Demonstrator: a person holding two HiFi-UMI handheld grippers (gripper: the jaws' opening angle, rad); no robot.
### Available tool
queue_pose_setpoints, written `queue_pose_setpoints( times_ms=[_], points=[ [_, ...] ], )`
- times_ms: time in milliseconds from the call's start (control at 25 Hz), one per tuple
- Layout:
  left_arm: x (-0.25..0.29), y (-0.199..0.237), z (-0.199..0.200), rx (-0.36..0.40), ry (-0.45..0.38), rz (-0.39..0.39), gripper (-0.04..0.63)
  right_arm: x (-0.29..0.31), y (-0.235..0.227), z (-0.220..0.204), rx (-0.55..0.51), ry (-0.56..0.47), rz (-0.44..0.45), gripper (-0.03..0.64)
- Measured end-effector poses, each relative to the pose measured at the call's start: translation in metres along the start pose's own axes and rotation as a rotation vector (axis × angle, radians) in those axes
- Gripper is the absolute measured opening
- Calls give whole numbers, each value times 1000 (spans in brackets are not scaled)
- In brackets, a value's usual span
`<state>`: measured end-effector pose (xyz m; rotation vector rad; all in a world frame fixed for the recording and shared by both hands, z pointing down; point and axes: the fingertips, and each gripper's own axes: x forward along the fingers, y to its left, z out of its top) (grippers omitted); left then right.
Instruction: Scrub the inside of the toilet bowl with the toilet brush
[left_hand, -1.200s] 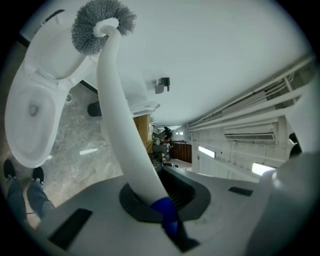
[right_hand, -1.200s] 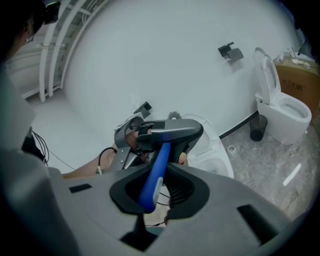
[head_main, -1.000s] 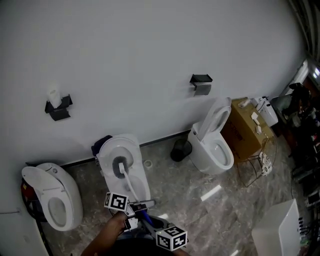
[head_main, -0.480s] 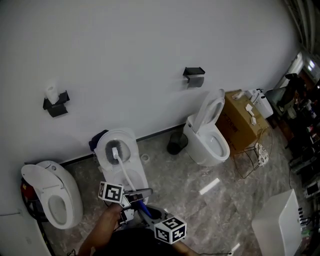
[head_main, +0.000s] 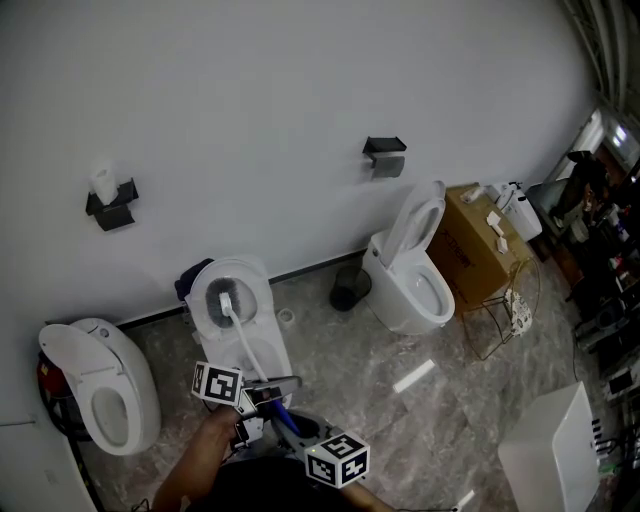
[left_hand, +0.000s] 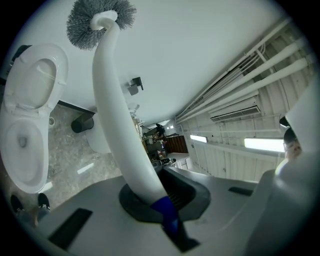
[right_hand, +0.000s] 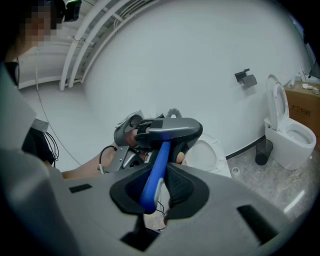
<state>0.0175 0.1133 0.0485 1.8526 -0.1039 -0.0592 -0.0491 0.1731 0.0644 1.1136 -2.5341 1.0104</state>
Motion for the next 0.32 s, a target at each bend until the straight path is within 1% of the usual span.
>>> queue_pose_setpoints(
  times_ms=[320],
  points=[
    [-7,-5,-9,2,13,10,1,-2,11,-5,-1,-2,6,57]
  ],
)
